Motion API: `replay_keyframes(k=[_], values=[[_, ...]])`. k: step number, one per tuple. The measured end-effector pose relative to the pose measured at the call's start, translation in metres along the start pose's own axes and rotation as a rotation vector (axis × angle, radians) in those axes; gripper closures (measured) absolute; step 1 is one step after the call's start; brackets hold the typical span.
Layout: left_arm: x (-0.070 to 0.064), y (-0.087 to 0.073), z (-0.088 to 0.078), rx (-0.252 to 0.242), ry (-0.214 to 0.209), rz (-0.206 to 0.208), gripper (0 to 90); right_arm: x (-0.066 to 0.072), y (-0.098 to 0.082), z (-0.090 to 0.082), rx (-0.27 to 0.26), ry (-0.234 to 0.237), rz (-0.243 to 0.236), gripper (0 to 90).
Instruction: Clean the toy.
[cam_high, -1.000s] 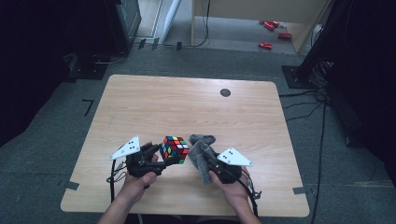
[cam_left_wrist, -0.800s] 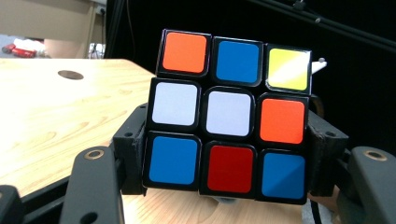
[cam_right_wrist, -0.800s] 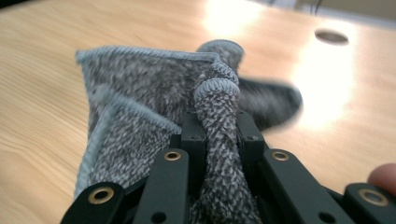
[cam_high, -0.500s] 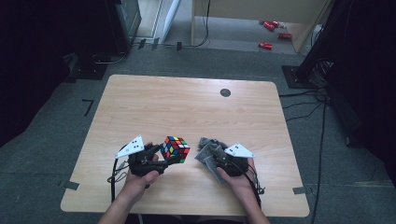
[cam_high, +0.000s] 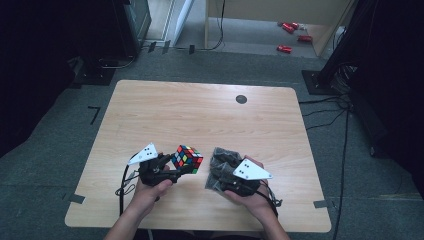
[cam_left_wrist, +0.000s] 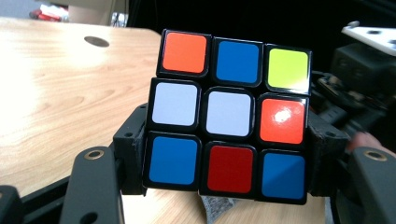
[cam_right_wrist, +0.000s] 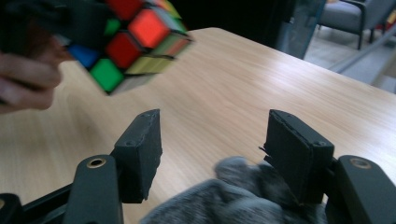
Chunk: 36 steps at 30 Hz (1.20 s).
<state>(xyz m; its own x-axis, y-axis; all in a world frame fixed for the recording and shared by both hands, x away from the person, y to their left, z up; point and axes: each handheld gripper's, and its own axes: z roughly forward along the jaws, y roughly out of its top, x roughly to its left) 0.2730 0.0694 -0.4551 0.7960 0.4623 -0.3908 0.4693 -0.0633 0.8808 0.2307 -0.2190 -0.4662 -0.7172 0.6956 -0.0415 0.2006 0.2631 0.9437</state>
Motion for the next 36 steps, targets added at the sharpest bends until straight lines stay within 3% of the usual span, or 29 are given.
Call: replay_keyframes(k=[2,8,19,26,32,34,36], values=[[-0.001,0.000,0.002,0.021,0.006,-0.001,34.0,0.008,-0.001,0.004,-0.018,0.012,-0.054,35.7],[-0.005,0.000,0.009,0.063,-0.014,-0.008,34.0,0.023,-0.004,0.012,-0.053,0.033,-0.153,29.1],[-0.016,-0.001,0.024,0.157,-0.054,-0.032,34.0,0.035,-0.005,0.017,-0.064,0.030,-0.223,24.8],[-0.015,-0.001,0.027,0.173,-0.068,-0.083,33.9,0.037,-0.006,0.017,-0.067,0.004,-0.255,26.2],[-0.011,-0.002,0.029,0.213,-0.069,-0.107,33.7,0.041,-0.008,0.017,-0.066,-0.010,-0.336,31.6],[-0.011,-0.003,0.030,0.214,-0.069,-0.108,33.7,0.043,-0.009,0.018,-0.059,-0.028,-0.367,33.0],[-0.011,-0.003,0.029,0.193,-0.081,-0.116,33.5,0.044,-0.009,0.017,-0.064,-0.034,-0.365,33.4]])
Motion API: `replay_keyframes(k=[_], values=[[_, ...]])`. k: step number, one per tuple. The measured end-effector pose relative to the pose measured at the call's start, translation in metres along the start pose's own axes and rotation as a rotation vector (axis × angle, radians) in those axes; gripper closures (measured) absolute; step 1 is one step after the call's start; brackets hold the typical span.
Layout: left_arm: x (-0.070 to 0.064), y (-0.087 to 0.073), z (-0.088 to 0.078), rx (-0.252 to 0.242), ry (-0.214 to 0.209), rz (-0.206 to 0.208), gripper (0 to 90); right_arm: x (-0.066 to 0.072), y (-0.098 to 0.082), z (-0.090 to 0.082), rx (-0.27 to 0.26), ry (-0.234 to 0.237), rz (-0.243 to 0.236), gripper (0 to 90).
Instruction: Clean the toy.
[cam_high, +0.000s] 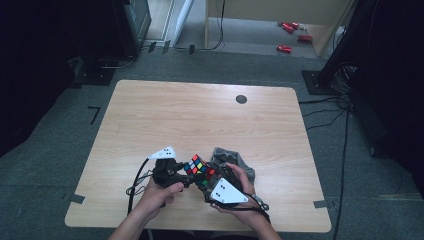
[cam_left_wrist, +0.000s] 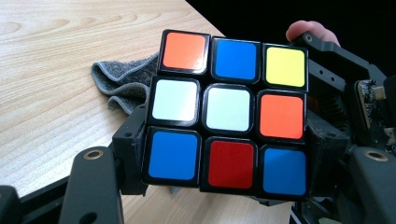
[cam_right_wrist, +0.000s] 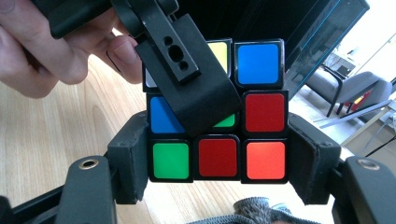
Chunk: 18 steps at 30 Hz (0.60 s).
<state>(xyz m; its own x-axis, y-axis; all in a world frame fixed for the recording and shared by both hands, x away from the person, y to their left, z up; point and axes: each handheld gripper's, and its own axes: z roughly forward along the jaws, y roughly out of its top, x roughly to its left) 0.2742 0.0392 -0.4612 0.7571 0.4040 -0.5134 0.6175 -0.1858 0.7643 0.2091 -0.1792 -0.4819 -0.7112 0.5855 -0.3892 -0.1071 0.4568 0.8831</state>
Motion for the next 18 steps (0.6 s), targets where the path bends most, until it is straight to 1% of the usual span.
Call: replay_keyframes(k=[3,5,6,8,9,10,12,13,16,18], values=[[-0.001,0.001,-0.003,-0.039,-0.022,0.006,31.8,-0.003,0.002,-0.003,-0.019,-0.010,0.028,33.9],[-0.002,0.002,-0.007,-0.068,-0.023,0.024,30.8,-0.005,0.003,-0.005,-0.030,-0.012,0.063,34.2],[-0.002,0.002,-0.009,-0.081,-0.014,0.034,30.5,-0.007,0.004,-0.005,-0.023,-0.012,0.079,34.3],[-0.001,0.003,-0.014,-0.109,-0.005,0.040,30.3,-0.011,0.002,-0.007,0.000,-0.027,0.098,34.3],[-0.001,0.003,-0.014,-0.109,-0.005,0.040,30.0,-0.013,0.001,-0.007,0.015,-0.035,0.115,34.4],[0.001,0.004,-0.019,-0.137,0.006,0.044,29.8,-0.016,0.000,-0.008,0.028,-0.050,0.129,34.4],[0.004,0.004,-0.023,-0.152,0.025,0.066,29.7,-0.022,-0.003,-0.010,0.044,-0.069,0.175,34.4],[0.005,0.004,-0.024,-0.157,0.045,0.081,29.6,-0.026,-0.004,-0.011,0.046,-0.075,0.194,34.4],[0.007,0.001,-0.025,-0.159,0.107,0.140,29.0,-0.035,-0.004,-0.014,0.052,-0.097,0.240,34.4],[0.006,-0.001,-0.023,-0.153,0.146,0.193,29.3,-0.040,-0.003,-0.017,0.060,-0.107,0.281,34.4]])
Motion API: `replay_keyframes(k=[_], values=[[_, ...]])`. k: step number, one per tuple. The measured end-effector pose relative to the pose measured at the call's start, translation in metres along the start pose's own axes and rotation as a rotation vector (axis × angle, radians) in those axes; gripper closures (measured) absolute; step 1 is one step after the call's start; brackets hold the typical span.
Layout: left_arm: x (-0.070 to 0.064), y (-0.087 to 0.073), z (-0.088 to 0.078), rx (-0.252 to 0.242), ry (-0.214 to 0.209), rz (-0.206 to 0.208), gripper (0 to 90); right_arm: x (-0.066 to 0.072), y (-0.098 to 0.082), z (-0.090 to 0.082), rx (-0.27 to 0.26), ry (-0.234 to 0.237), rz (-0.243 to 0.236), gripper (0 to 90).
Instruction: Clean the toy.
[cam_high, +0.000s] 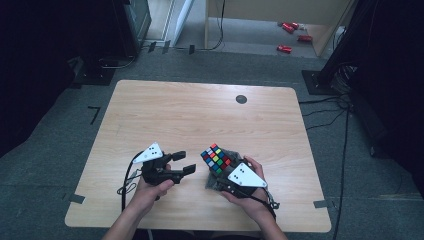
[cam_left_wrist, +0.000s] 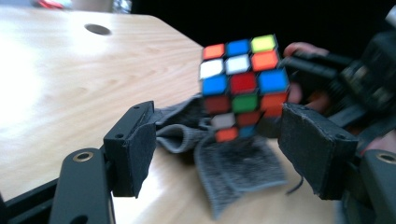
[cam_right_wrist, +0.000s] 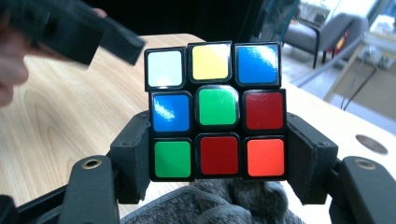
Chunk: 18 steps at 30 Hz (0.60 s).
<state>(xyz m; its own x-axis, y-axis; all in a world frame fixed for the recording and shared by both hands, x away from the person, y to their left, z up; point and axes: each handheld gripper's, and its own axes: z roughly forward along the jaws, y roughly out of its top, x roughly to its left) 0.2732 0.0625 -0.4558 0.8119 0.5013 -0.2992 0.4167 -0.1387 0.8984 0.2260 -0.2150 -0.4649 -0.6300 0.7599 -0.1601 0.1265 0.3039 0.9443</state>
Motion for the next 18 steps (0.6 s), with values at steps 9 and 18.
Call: replay_keyframes(k=[9,18], values=[[-0.020,-0.011,0.015,0.064,0.120,0.279,30.0,-0.002,0.015,-0.004,0.016,0.057,0.140,34.5],[-0.034,-0.017,0.015,-0.010,0.149,0.460,28.1,0.011,0.027,-0.005,0.039,0.116,0.189,34.4]])
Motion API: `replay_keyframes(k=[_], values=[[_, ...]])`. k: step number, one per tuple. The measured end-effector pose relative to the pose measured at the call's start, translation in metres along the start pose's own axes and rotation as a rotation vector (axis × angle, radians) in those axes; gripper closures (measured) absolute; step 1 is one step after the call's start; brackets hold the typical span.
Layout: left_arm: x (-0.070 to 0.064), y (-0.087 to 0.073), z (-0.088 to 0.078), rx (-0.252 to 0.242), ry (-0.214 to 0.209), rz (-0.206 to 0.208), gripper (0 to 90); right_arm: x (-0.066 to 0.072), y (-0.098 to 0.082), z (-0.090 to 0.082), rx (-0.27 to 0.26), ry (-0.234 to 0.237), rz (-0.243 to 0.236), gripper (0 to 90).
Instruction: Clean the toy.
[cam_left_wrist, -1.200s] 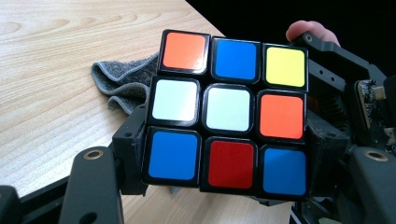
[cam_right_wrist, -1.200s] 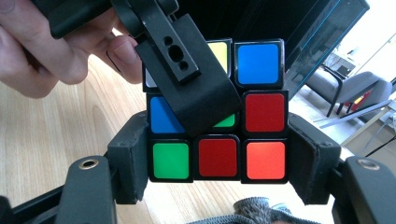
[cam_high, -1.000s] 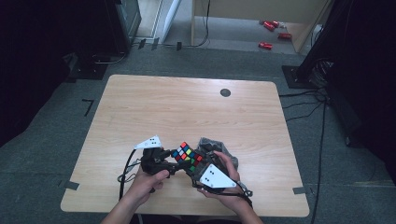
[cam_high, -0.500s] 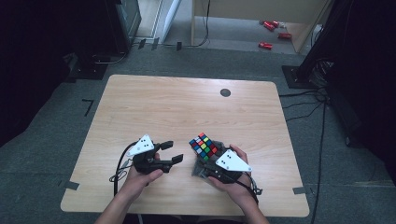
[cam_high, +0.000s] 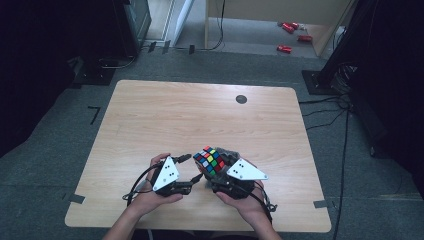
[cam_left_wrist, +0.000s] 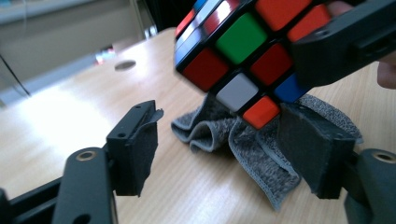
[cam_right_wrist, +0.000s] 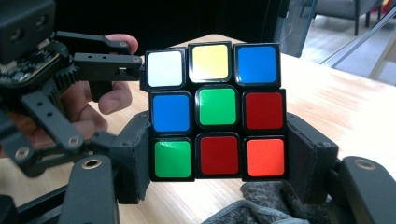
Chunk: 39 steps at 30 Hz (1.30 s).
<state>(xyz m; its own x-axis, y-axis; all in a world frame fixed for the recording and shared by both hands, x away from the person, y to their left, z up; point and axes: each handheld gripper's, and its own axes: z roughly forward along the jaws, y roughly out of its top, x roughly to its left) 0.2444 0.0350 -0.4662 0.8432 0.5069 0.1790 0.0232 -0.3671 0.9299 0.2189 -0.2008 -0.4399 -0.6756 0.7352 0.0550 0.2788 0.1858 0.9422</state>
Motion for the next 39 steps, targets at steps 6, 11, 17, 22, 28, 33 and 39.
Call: replay_keyframes(k=[6,11,17,22,28,33,39], values=[[-0.009,-0.003,0.004,0.009,0.014,0.089,24.2,-0.002,-0.001,0.002,0.008,0.031,0.053,34.4],[-0.012,-0.002,0.004,0.012,0.067,0.133,20.9,0.003,-0.001,0.006,0.038,0.041,0.067,34.4],[-0.017,-0.003,0.004,0.003,0.084,0.201,20.0,0.009,-0.001,0.010,0.064,0.086,0.088,34.3],[-0.019,-0.004,0.005,0.019,0.087,0.237,23.5,0.012,0.000,0.013,0.102,0.104,0.117,34.2],[-0.022,-0.002,0.004,0.033,0.102,0.276,29.1,0.012,0.002,0.013,0.123,0.112,0.158,34.0],[-0.019,0.001,0.002,0.026,0.103,0.229,33.4,0.007,0.006,0.009,0.093,0.127,0.184,29.1],[-0.005,-0.001,-0.002,0.023,0.120,0.113,33.4,-0.008,0.016,-0.007,0.017,0.120,0.187,24.4]])
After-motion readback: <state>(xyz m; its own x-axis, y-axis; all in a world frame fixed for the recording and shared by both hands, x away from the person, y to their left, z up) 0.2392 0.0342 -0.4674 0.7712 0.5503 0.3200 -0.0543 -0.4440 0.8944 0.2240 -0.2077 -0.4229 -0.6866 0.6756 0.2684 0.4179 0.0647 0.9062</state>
